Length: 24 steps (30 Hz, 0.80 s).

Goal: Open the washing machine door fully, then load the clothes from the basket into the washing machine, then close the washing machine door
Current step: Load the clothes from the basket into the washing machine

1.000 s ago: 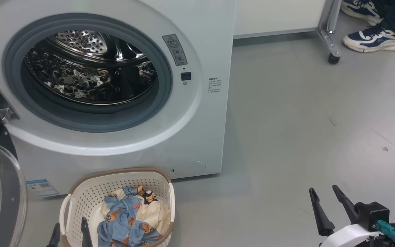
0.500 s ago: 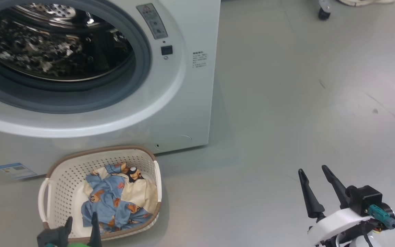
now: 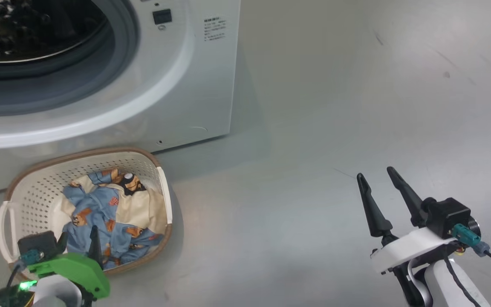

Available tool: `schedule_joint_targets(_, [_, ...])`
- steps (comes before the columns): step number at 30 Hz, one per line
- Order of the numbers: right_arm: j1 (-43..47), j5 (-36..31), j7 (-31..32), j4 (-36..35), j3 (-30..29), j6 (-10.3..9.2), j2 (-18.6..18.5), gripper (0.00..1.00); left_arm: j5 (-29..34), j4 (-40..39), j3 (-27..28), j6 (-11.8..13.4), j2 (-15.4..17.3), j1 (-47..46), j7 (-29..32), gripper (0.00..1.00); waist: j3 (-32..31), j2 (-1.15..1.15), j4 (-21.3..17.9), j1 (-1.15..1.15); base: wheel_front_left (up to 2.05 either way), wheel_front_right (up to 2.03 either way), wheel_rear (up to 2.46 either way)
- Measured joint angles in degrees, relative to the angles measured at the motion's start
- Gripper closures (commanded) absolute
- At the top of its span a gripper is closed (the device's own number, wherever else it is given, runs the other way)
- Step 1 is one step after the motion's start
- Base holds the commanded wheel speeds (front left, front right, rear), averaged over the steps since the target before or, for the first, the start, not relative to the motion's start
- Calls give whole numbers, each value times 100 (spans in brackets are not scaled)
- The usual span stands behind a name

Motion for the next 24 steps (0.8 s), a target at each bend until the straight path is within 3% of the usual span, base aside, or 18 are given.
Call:
schedule_joint_targets(13, [-639,79,-1,-270,-8,0,-98,0,-271,670,257,-57,167,-1071,761,0,1099,0,-273,1,0,0,0])
schedule_joint_targets(24, [-948,116,-1,-452,-108,0,-207,0,-365,1044,424,-56,233,-1962,1045,0,1921,0,-354,1,0,0,0])
